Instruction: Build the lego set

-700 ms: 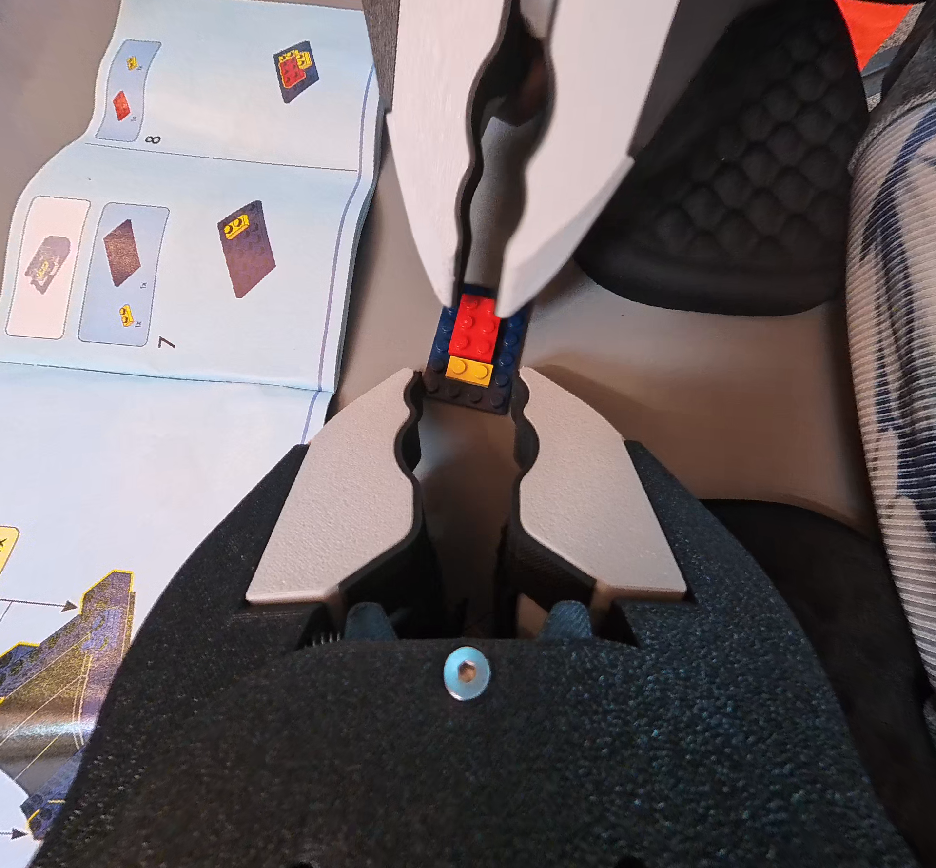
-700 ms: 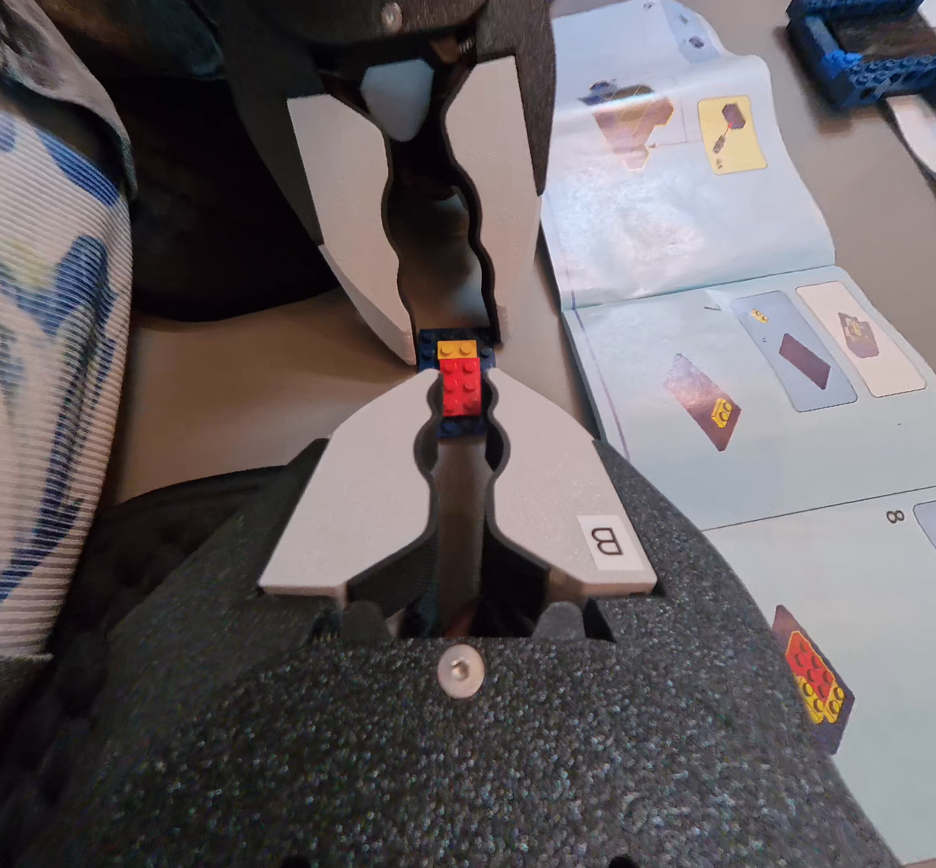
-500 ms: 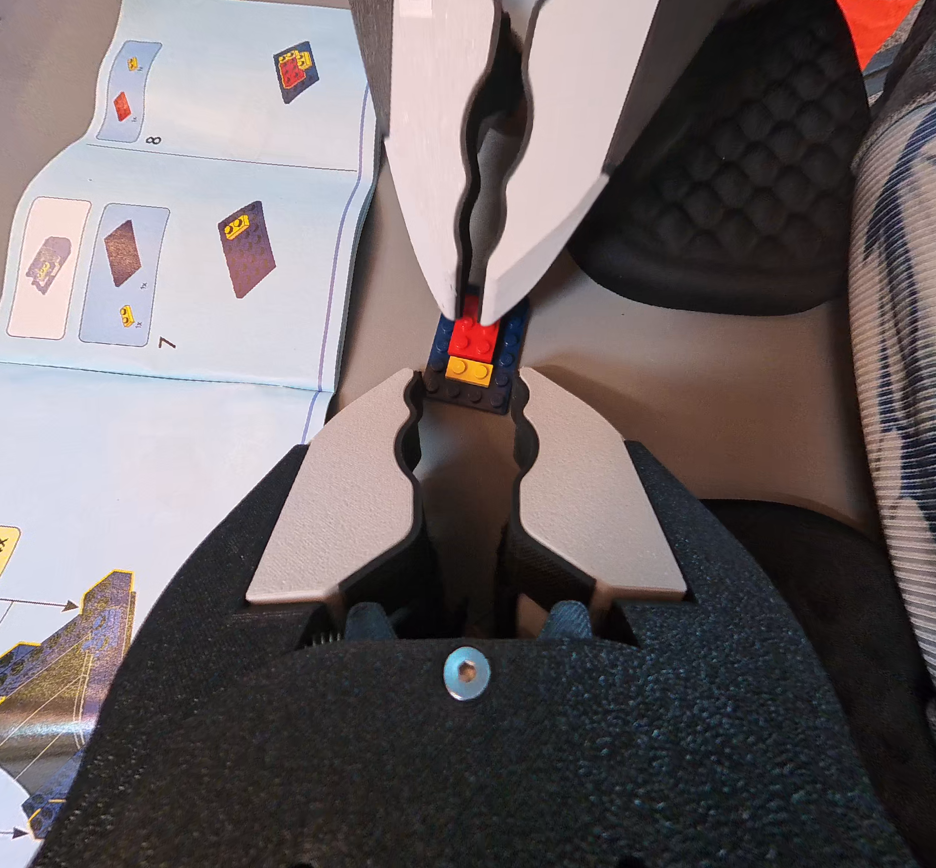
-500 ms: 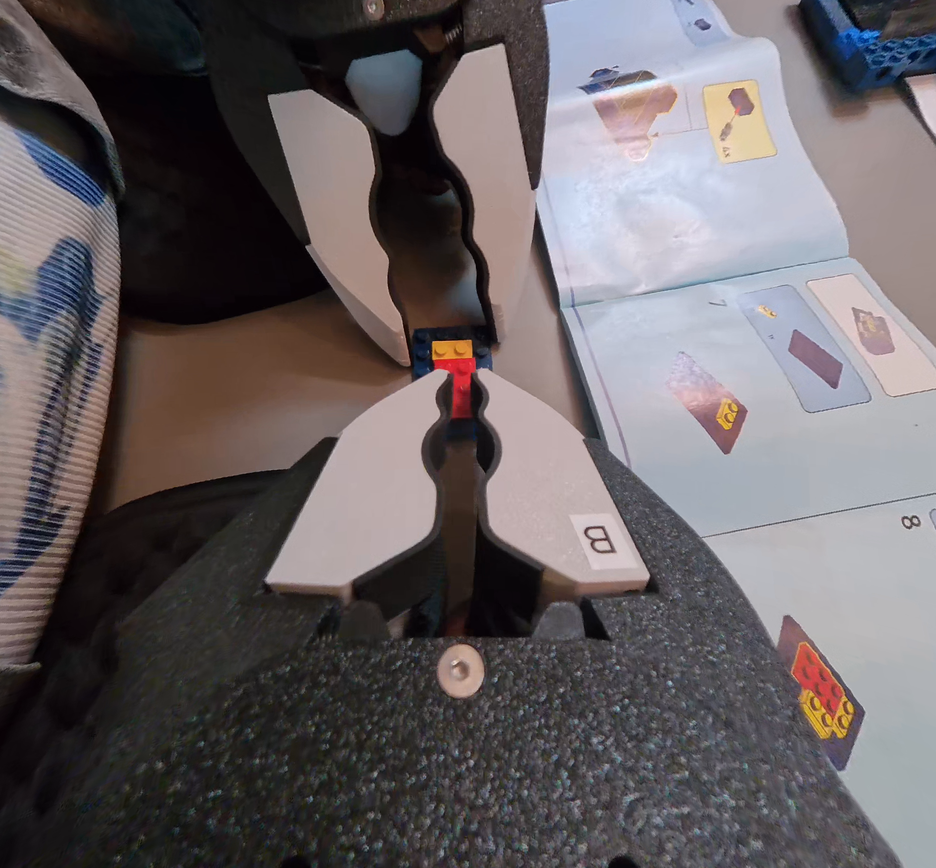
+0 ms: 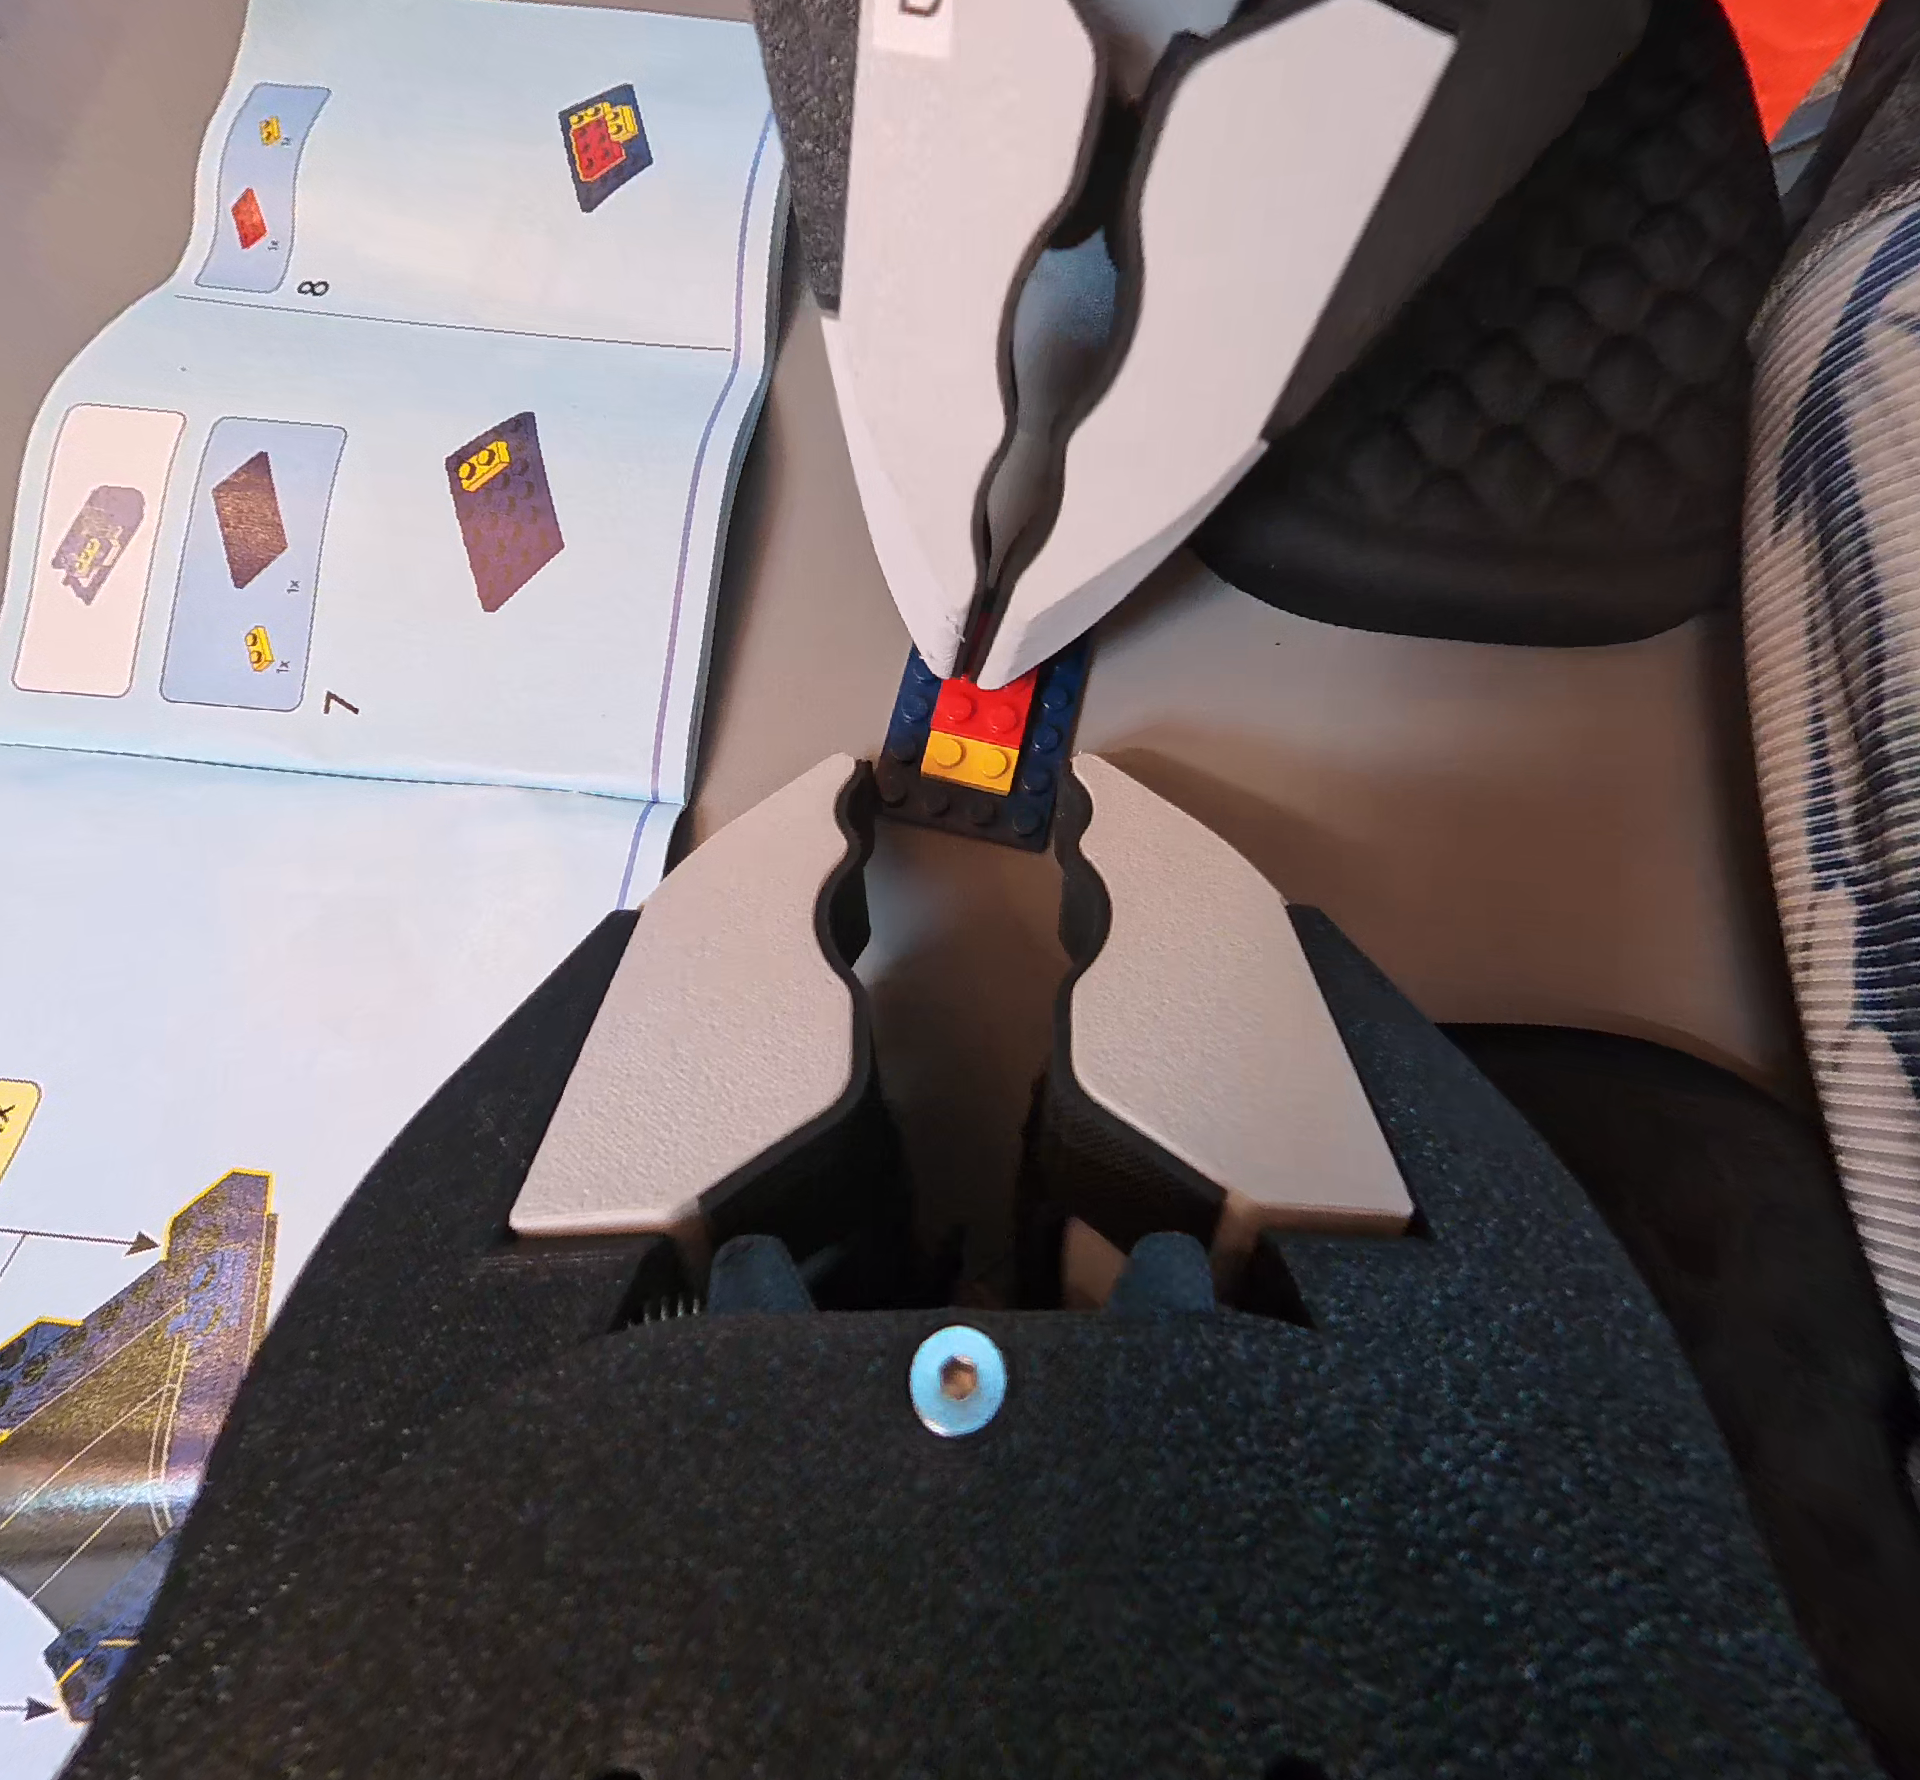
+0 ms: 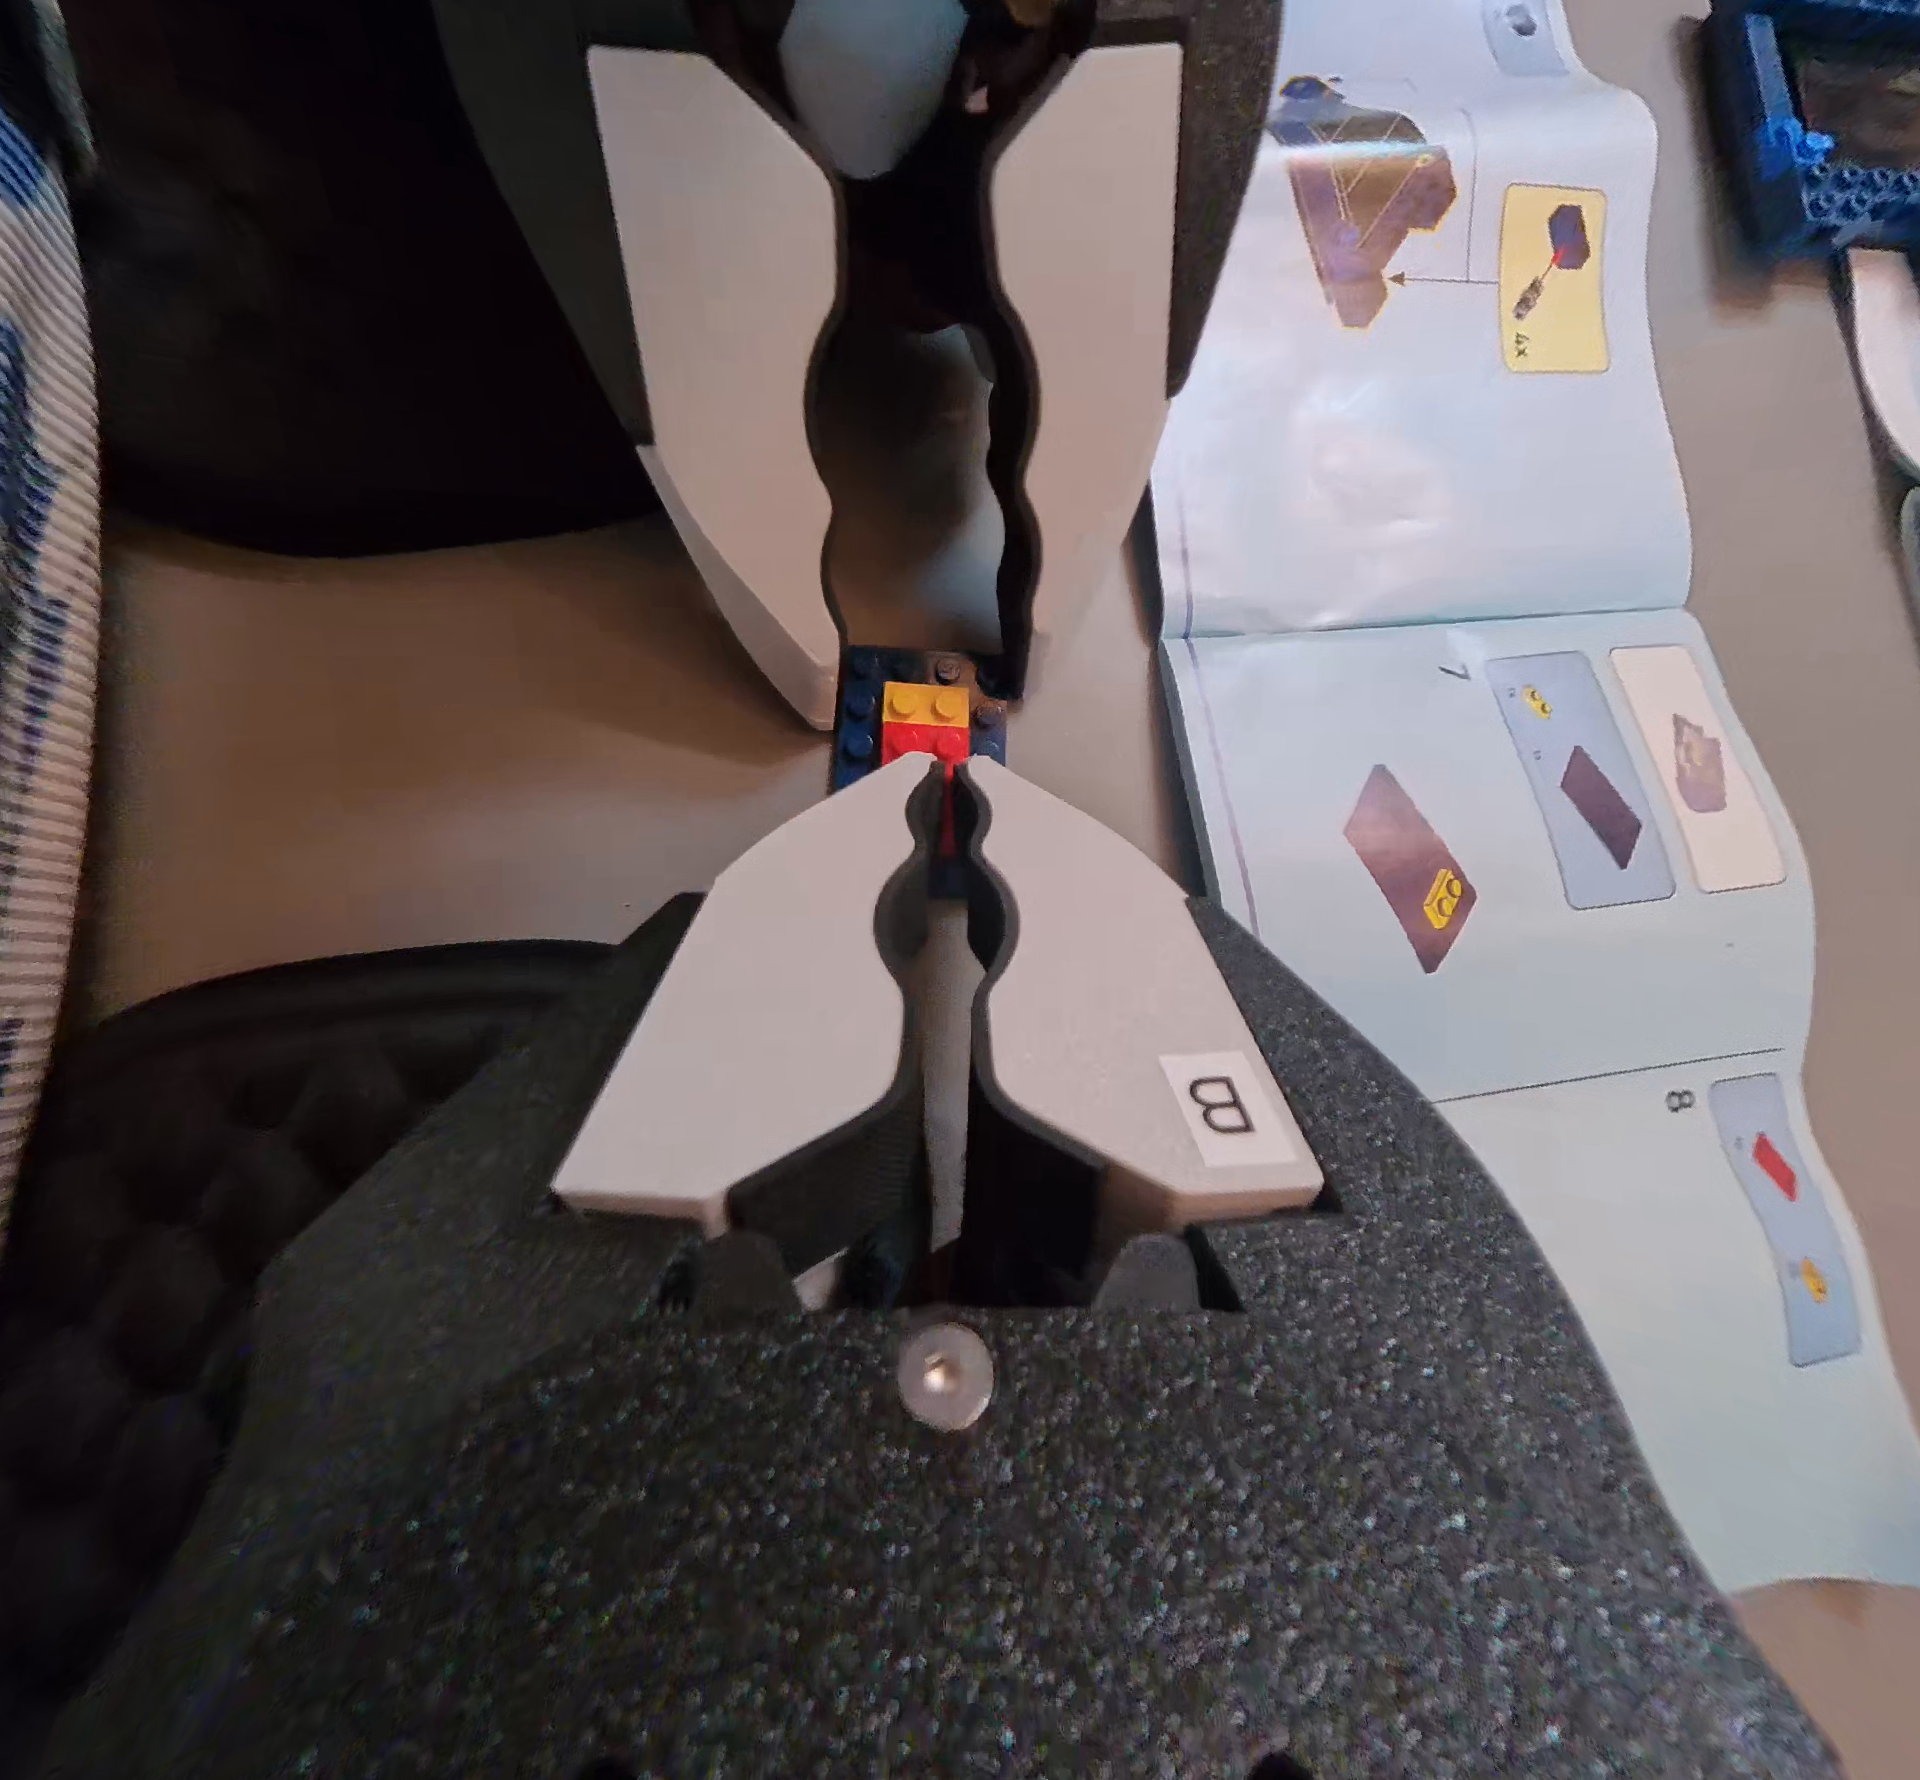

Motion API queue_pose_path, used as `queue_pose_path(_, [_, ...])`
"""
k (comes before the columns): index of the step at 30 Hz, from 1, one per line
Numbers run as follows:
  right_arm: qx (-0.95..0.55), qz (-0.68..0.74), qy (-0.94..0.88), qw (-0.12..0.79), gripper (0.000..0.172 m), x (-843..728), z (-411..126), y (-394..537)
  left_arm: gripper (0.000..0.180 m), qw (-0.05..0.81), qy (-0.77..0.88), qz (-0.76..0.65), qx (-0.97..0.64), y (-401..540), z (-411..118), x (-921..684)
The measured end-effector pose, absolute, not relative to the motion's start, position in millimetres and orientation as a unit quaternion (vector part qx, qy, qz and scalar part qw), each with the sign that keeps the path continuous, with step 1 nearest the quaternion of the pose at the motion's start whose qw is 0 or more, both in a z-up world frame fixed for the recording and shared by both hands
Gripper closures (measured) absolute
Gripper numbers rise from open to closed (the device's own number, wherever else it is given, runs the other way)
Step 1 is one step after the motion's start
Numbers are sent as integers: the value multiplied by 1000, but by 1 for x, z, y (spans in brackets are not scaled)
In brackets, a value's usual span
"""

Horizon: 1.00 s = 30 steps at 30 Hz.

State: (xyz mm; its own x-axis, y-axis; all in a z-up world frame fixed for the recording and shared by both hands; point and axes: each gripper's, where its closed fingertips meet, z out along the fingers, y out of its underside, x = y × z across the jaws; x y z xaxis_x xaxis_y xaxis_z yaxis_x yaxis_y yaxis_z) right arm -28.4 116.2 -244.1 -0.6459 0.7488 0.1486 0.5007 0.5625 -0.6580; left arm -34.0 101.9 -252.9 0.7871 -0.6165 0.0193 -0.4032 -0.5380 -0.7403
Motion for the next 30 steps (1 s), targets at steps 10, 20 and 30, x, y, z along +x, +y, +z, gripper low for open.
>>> queue_pose_path(10, [-337, 259, -872, 244, 172, -32, -246, 114, 147, 380, 297, -141, -865, 104, -253, -33])
queue_pose_path(20, [-379, 337, -845, 166, 130, -22, -253, 115, 148, 380, 294, -147, -865, 106, -253, -33])
queue_pose_path(30, [-331, 371, -816, 294, 140, -40, -215, 130, 136, 489, 166, -234, -824, 120, -204, -50])
